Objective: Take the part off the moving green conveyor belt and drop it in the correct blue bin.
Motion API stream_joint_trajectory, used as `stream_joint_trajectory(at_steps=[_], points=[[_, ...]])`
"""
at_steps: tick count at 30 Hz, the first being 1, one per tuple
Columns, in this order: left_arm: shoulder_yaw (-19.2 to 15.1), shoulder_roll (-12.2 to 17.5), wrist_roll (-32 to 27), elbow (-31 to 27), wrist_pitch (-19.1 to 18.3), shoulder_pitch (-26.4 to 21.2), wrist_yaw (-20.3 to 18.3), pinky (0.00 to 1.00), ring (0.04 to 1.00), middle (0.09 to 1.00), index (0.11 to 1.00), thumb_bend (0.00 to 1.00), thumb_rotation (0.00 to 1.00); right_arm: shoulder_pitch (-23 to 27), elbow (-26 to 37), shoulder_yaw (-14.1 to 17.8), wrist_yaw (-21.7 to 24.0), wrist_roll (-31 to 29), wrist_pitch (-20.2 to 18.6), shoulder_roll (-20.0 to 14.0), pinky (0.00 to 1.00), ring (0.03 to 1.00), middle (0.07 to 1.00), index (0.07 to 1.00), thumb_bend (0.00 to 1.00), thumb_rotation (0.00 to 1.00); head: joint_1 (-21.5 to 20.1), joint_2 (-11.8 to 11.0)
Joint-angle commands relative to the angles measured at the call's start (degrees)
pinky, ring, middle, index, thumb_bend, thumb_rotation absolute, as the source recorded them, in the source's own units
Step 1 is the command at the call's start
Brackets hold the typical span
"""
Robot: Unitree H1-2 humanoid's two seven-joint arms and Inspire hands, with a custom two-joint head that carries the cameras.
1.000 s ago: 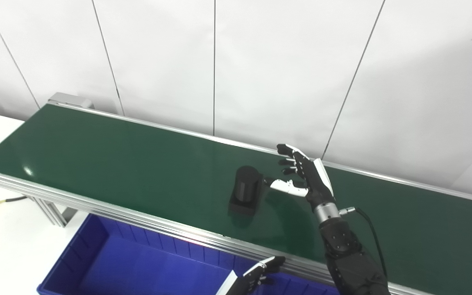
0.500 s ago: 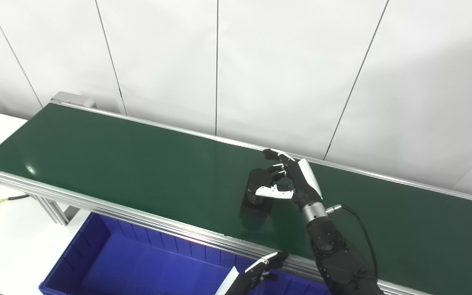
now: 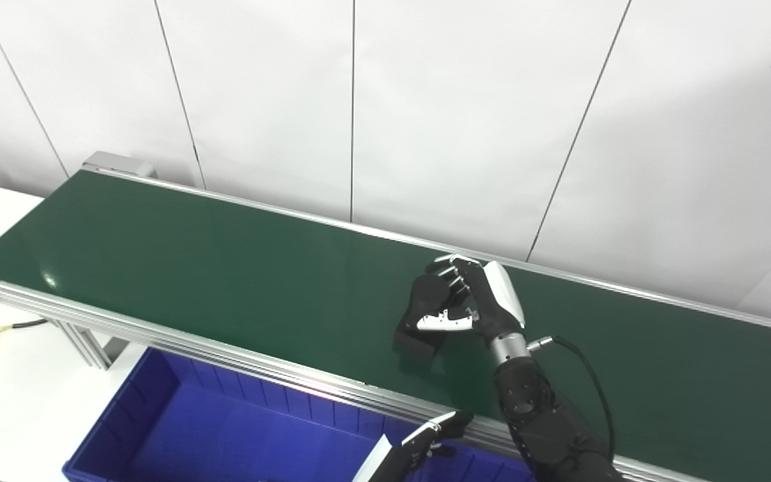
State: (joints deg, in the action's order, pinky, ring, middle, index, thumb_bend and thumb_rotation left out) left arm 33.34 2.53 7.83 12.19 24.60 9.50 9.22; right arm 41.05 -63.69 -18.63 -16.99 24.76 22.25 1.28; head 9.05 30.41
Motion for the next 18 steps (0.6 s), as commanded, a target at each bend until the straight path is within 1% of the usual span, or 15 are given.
stream_joint_trajectory(at_steps=[1, 4, 8, 14, 18], points=[[2.22, -3.02, -0.33, -2.04, 2.33, 1.46, 0.57, 0.79, 0.875, 0.901, 0.871, 0.78, 0.68, 0.43, 0.38, -0.34, 1.47, 0.22, -2.95, 0.25, 0.37, 0.401, 0.502, 0.517, 0.52, 0.0, -0.04, 0.06], [2.04, -3.02, -1.02, -1.98, 2.33, 1.51, 0.03, 0.8, 0.881, 0.907, 0.876, 0.77, 0.67, 0.31, 1.07, -0.45, 1.82, 0.35, -3.42, -0.07, 0.37, 0.4, 0.505, 0.517, 0.52, 0.0, -0.19, 0.1], [2.11, -2.81, -0.63, -1.8, 2.33, 1.29, 0.33, 0.8, 0.881, 0.905, 0.879, 0.78, 0.69, 0.51, 1.08, -0.35, 1.8, 0.14, -2.58, -0.36, 0.39, 0.403, 0.501, 0.509, 0.52, 0.0, -0.5, 0.03], [1.98, -2.86, -0.97, -1.43, 2.33, 1.21, 0.18, 0.8, 0.877, 0.902, 0.88, 0.79, 0.69, 0.47, 1.47, -0.46, 1.11, 0.31, -1.1, -0.98, 0.38, 0.4, 0.498, 0.504, 0.52, 0.0, -0.92, -0.04], [2.03, -2.9, -1.18, -1.27, 2.33, 1.19, 0.0, 0.8, 0.88, 0.905, 0.884, 0.79, 0.69, 0.08, 2.4, -0.27, 1.64, -0.08, -0.81, -1.4, 0.38, 0.405, 0.502, 0.5, 0.52, 0.0, -1.19, -0.01]])
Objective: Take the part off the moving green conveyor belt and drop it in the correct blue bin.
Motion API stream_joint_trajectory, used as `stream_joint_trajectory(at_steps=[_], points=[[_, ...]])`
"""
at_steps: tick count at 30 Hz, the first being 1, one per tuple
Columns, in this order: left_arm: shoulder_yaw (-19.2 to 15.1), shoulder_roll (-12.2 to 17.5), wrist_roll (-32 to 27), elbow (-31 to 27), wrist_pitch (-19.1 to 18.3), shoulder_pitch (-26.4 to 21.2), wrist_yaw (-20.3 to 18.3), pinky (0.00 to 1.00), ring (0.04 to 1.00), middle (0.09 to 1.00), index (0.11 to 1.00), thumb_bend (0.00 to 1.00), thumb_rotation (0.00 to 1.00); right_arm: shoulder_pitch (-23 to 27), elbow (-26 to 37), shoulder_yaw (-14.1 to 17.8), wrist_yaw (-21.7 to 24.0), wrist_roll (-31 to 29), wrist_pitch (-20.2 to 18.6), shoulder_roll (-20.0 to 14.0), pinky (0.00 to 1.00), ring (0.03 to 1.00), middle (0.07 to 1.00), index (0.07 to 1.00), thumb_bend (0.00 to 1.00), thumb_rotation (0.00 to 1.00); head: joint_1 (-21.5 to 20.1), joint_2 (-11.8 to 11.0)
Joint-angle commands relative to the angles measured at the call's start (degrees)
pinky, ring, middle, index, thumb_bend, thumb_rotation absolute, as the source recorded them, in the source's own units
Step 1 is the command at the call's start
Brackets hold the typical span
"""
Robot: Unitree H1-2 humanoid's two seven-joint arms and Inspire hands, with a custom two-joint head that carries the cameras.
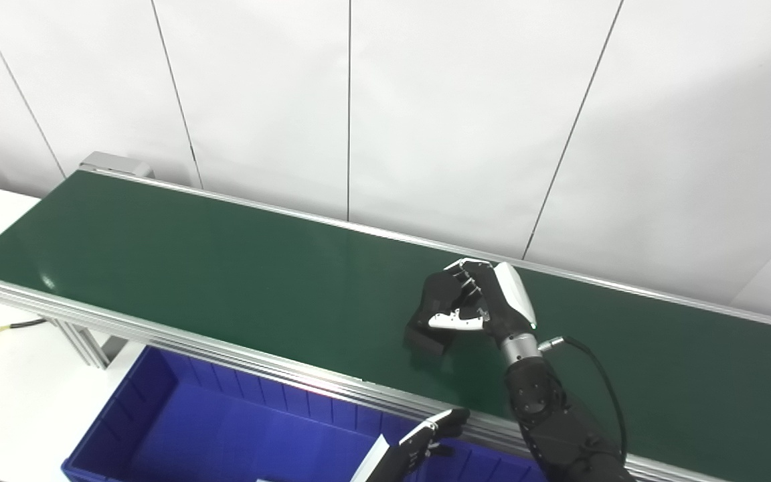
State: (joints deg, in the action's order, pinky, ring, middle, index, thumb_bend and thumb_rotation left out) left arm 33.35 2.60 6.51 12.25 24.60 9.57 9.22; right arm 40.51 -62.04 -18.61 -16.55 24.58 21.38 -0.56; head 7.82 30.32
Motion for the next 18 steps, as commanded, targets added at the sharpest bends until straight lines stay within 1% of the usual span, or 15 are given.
stream_joint_trajectory(at_steps=[1, 3, 5, 6, 7, 8, 9, 10, 11, 12, 15, 16, 18], points=[[1.96, -3.0, -0.07, -1.22, 2.33, 1.13, -0.23, 0.8, 0.881, 0.906, 0.885, 0.79, 0.69, 0.29, 1.69, -0.13, 1.61, -0.2, -0.09, 0.26, 0.37, 0.404, 0.503, 0.501, 0.52, 0.0, -0.7, 0.2], [1.79, -3.04, -0.35, -1.21, 2.33, 1.2, -0.57, 0.81, 0.889, 0.912, 0.891, 0.79, 0.68, -0.22, 3.35, 0.19, 2.4, -0.86, -0.36, 0.01, 0.35, 0.395, 0.496, 0.518, 0.52, 0.0, -1.53, 0.39], [1.63, -3.08, -0.48, -1.63, 2.33, 1.28, -0.67, 0.81, 0.891, 0.912, 0.89, 0.79, 0.68, -1.14, 6.43, 0.89, 3.2, -1.73, -0.54, -0.36, 0.34, 0.39, 0.49, 0.528, 0.51, 0.0, -2.8, 0.67], [1.52, -3.08, -0.69, -1.79, 2.33, 1.28, -0.82, 0.81, 0.891, 0.911, 0.89, 0.79, 0.68, -1.85, 8.81, 1.77, 3.87, -2.79, -0.74, -0.55, 0.34, 0.388, 0.487, 0.533, 0.51, 0.0, -4.25, 0.88], [1.42, -3.08, -0.86, -1.89, 2.33, 1.27, -0.94, 0.81, 0.891, 0.911, 0.89, 0.79, 0.68, -2.39, 10.57, 2.44, 4.44, -3.53, -1.0, -0.67, 0.34, 0.388, 0.486, 0.534, 0.51, 0.0, -4.52, 0.94], [1.23, -3.12, -1.12, -1.84, 2.32, 1.25, -1.15, 0.81, 0.891, 0.911, 0.89, 0.79, 0.68, -3.02, 13.01, 3.11, 5.02, -4.05, -1.75, -0.9, 0.33, 0.388, 0.486, 0.535, 0.51, 0.0, -6.04, 1.36], [1.07, -3.15, -1.3, -1.8, 2.32, 1.23, -1.31, 0.81, 0.892, 0.909, 0.889, 0.8, 0.68, -3.47, 14.75, 3.59, 5.51, -4.32, -2.4, -1.04, 0.33, 0.385, 0.483, 0.54, 0.51, 0.0, -6.36, 1.45], [0.82, -3.17, -1.73, -1.72, 2.32, 1.14, -1.68, 0.81, 0.892, 0.909, 0.888, 0.8, 0.68, -4.14, 17.61, 4.28, 5.9, -4.44, -3.88, -1.29, 0.34, 0.384, 0.481, 0.543, 0.51, 0.0, -8.49, 2.01], [0.6, -3.18, -2.07, -1.68, 2.32, 1.07, -2.01, 0.82, 0.898, 0.913, 0.891, 0.81, 0.68, -4.6, 19.63, 4.78, 6.2, -4.51, -5.01, -1.43, 0.32, 0.379, 0.475, 0.546, 0.51, 0.0, -8.86, 2.14], [0.29, -3.19, -2.36, -1.77, 2.32, 1.04, -2.38, 0.83, 0.9, 0.915, 0.892, 0.81, 0.68, -5.01, 21.39, 5.38, 6.65, -4.9, -5.89, -1.52, 0.32, 0.377, 0.473, 0.547, 0.51, 0.0, -10.31, 2.49], [-0.88, -3.24, -2.76, -2.13, 2.31, 1.09, -3.0, 0.81, 0.894, 0.92, 0.899, 0.85, 0.71, -6.64, 26.29, 6.7, 7.33, -5.26, -6.2, -2.57, 0.31, 0.374, 0.48, 0.546, 0.51, 0.0, -13.71, 3.11], [-1.32, -3.19, -2.81, -2.2, 2.31, 1.05, -3.2, 0.81, 0.892, 0.92, 0.9, 0.85, 0.72, -7.06, 27.48, 6.93, 7.48, -5.19, -6.18, -2.97, 0.31, 0.375, 0.481, 0.546, 0.51, 0.0, -15.16, 3.4], [-2.03, -2.95, -2.66, -2.31, 2.32, 0.9, -3.46, 0.81, 0.889, 0.924, 0.908, 0.85, 0.74, -8.25, 30.45, 7.65, 8.33, -5.77, -7.35, -3.73, 0.31, 0.377, 0.487, 0.547, 0.51, 0.0, -16.88, 3.82]])
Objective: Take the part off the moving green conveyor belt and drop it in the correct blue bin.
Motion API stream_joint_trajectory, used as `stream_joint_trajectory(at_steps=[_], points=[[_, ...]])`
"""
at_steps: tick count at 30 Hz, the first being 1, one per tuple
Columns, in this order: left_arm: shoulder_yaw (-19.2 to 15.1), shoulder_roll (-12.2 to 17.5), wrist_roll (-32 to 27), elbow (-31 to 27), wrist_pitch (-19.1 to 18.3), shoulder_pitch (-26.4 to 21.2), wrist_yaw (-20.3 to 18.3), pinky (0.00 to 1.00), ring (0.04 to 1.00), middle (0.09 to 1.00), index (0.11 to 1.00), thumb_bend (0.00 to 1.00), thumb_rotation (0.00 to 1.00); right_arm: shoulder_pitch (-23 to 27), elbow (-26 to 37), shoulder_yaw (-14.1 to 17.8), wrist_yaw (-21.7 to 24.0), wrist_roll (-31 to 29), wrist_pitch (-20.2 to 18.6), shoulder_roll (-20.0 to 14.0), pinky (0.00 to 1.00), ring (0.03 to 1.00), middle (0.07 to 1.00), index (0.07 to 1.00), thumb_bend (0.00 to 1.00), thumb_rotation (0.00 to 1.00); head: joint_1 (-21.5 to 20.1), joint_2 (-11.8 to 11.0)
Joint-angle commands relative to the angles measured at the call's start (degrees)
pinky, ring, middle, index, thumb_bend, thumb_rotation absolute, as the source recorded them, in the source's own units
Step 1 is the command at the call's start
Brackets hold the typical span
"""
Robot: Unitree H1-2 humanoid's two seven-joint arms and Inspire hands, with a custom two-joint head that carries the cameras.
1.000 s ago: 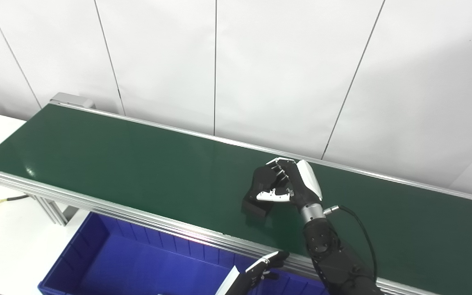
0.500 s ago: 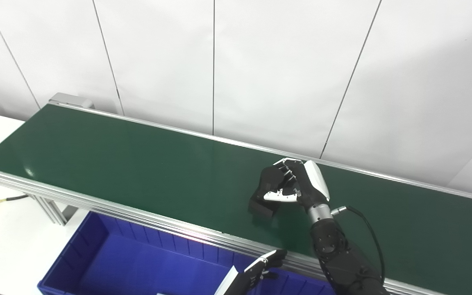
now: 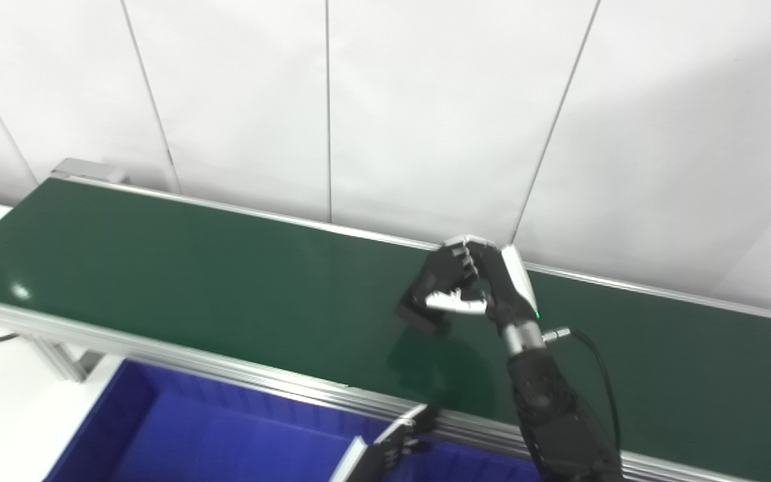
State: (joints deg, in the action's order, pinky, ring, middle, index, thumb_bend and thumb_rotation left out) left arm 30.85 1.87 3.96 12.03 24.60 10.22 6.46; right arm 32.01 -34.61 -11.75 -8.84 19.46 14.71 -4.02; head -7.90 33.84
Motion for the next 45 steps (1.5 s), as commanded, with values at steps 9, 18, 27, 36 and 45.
stream_joint_trajectory(at_steps=[9, 18, 27, 36, 45], points=[[-3.55, -1.45, -2.79, -3.28, 2.31, -0.45, -5.06, 0.88, 0.923, 0.956, 0.955, 0.85, 0.84, -5.74, 14.03, 2.91, 1.84, 0.28, -4.28, -3.4, 0.3, 0.383, 0.488, 0.537, 0.51, 0.0, -11.98, 2.69], [-9.13, -1.04, -6.11, -5.45, 2.3, -0.1, -11.75, 0.92, 0.925, 0.96, 0.991, 0.8, 0.89, -13.32, 28.73, 4.02, 3.65, 3.79, -11.47, -6.41, 0.29, 0.381, 0.479, 0.539, 0.51, 0.0, -19.47, 7.59], [-13.29, -0.63, -7.81, -5.66, 2.27, -1.25, -16.29, 0.89, 0.908, 0.955, 0.977, 0.75, 0.85, -22.1, 41.48, 5.86, 6.29, 5.83, -14.34, -9.08, 0.32, 0.394, 0.455, 0.529, 0.52, 0.0, -21.58, 10.99], [-15.74, -0.01, -9.53, -5.05, 1.83, -2.53, -19.21, 0.9, 0.904, 0.955, 0.97, 0.76, 0.82, -30.3, 48.22, 6.9, 7.97, 7.88, -15.22, -10.92, 0.33, 0.395, 0.47, 0.533, 0.52, 0.0, -24.1, 13.13], [-16.87, 0.26, -9.73, -4.5, 1.61, -3.26, -20.45, 0.91, 0.91, 0.956, 0.972, 0.76, 0.83, -37.84, 51.66, 9.22, 11.29, 6.56, -13.6, -14.54, 0.29, 0.383, 0.46, 0.532, 0.51, 0.0, -25.61, 14.38]])
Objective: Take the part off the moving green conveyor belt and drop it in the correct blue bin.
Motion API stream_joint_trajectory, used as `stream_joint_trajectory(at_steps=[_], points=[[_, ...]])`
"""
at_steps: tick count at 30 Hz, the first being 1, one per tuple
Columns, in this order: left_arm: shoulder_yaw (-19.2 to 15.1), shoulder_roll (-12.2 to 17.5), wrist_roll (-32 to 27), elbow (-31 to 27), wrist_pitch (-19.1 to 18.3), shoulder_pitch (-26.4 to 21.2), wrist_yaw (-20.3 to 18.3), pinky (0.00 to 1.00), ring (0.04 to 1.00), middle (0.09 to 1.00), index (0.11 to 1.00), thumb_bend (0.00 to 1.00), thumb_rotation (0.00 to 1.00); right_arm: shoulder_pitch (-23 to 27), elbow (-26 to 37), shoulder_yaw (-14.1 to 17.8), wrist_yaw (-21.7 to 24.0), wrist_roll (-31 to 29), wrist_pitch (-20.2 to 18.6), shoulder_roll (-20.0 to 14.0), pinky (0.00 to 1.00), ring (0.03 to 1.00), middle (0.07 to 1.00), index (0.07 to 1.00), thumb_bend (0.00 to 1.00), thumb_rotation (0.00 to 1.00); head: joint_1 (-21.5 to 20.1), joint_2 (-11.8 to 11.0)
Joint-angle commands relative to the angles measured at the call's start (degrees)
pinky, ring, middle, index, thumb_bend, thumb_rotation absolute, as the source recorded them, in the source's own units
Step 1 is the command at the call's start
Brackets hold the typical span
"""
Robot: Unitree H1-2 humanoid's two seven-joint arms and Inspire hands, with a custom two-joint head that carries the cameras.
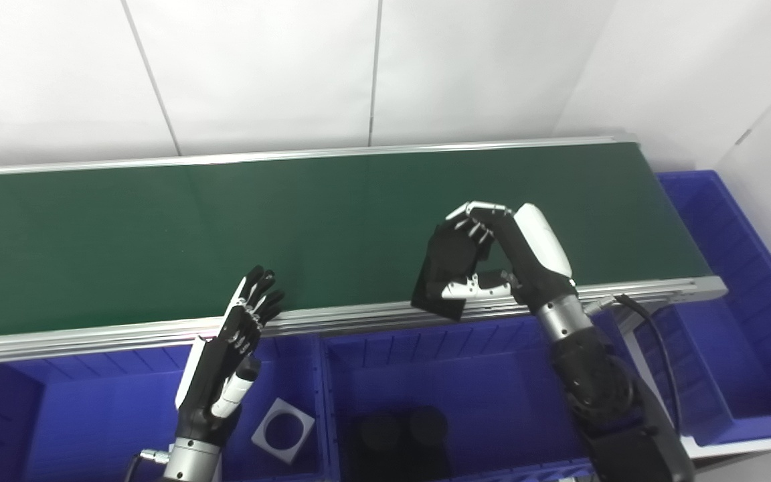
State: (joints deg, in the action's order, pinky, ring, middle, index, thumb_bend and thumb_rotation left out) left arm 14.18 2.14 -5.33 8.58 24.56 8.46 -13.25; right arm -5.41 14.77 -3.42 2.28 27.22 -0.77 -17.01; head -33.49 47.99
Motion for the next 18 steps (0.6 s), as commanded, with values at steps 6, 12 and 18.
stream_joint_trajectory(at_steps=[6, 12, 18], points=[[-0.6, 0.08, -0.37, -0.93, 1.16, -1.59, -1.03, 0.91, 0.908, 0.956, 0.977, 0.78, 0.83, -5.62, 5.14, 2.31, 3.06, -1.74, 0.26, -4.59, 0.3, 0.383, 0.476, 0.529, 0.52, 0.0, -0.2, 0.42], [-0.81, 0.31, -0.38, -0.99, 0.77, -1.79, -1.25, 0.91, 0.907, 0.956, 0.972, 0.77, 0.82, -9.17, 7.0, 3.21, 5.51, -2.31, 1.88, -7.48, 0.34, 0.4, 0.496, 0.515, 0.52, 0.0, -0.17, 0.74], [-0.98, 0.74, -0.47, -0.36, 1.03, -1.94, -1.84, 0.91, 0.911, 0.959, 0.977, 0.77, 0.83, -10.52, 5.01, 2.49, 8.39, -3.08, 4.13, -11.13, 0.35, 0.408, 0.5, 0.508, 0.52, 0.0, 0.22, 0.68]])
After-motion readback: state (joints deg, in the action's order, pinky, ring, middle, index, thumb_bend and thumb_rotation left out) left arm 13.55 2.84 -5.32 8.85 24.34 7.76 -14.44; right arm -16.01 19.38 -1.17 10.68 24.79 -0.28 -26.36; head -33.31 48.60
